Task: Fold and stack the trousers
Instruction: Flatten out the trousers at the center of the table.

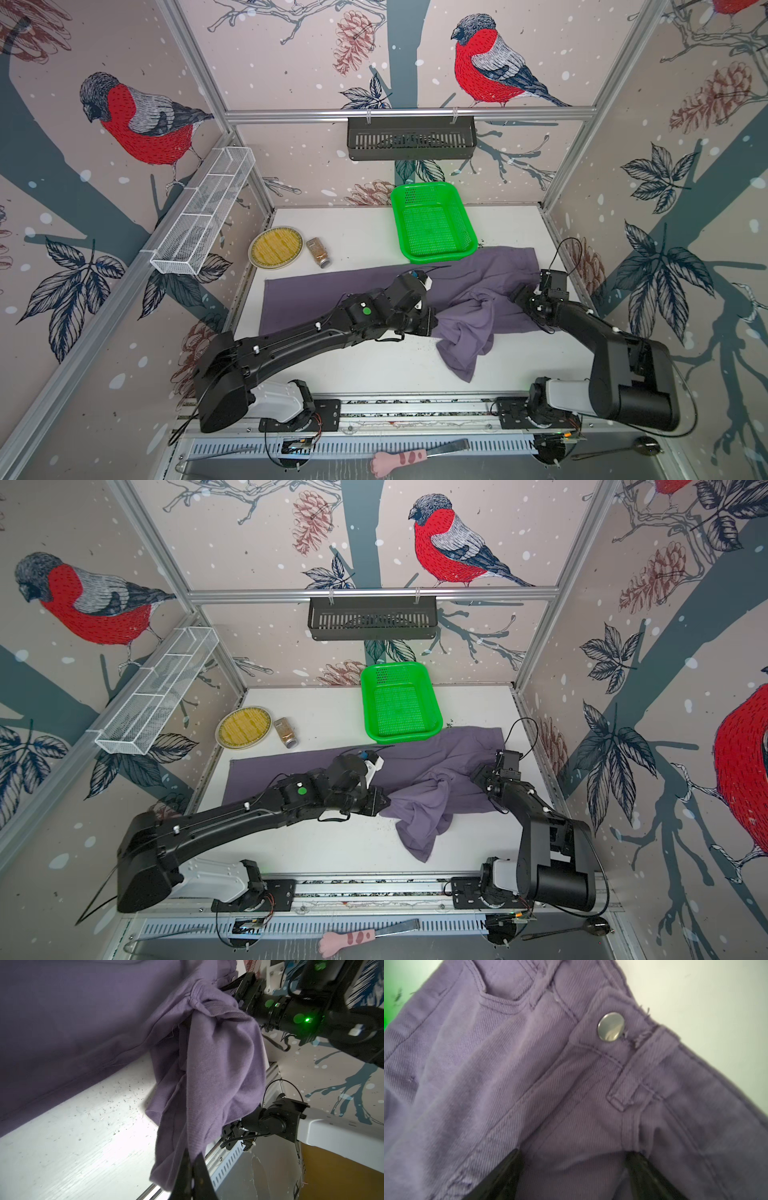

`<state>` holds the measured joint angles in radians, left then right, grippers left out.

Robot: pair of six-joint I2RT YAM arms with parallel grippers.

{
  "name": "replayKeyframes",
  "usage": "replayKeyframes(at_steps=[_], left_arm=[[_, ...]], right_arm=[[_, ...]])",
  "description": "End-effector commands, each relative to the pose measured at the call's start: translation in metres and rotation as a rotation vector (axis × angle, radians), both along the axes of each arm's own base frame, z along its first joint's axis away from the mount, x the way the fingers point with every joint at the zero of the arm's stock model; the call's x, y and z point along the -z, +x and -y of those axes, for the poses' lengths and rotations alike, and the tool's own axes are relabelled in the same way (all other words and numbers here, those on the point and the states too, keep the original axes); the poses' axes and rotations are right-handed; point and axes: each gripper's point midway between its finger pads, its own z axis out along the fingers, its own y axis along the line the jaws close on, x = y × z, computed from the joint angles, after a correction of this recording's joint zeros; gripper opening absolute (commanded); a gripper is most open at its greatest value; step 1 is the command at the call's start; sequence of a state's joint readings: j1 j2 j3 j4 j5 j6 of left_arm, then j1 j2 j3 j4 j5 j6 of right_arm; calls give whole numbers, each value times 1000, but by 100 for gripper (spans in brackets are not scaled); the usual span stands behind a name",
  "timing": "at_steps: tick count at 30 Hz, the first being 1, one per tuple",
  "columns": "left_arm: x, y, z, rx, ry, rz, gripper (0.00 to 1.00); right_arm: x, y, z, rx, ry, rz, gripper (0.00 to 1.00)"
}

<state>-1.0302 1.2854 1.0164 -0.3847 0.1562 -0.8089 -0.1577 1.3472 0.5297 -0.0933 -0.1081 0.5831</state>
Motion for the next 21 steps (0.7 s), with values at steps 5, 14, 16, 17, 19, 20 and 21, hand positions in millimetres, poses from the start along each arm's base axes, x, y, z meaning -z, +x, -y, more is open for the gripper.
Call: replayKeyframes(at_steps=[5,14,16,17,19,20,21], left_arm=[[31,11,-88,-241,175,-12,6],[77,26,-47,-126,296,-83,14],[85,35,-58,-158,401,-65,22],[86,39,-62,-173,437,-51,25],[71,46,-58,-180,421,-9,31],[58,47,-52,-172,383,21,35],[44,46,-45,-151,333,47,40]], right_arm=[[19,-23,16,58,-69,-122,81],[12,-23,17,52,-89,-108,81],[8,-23,19,54,-102,-101,81],[5,-22,20,52,-112,-95,81],[-2,-21,20,48,-130,-82,81],[-7,-19,21,48,-140,-73,81],[-11,-18,22,48,-149,-65,81]])
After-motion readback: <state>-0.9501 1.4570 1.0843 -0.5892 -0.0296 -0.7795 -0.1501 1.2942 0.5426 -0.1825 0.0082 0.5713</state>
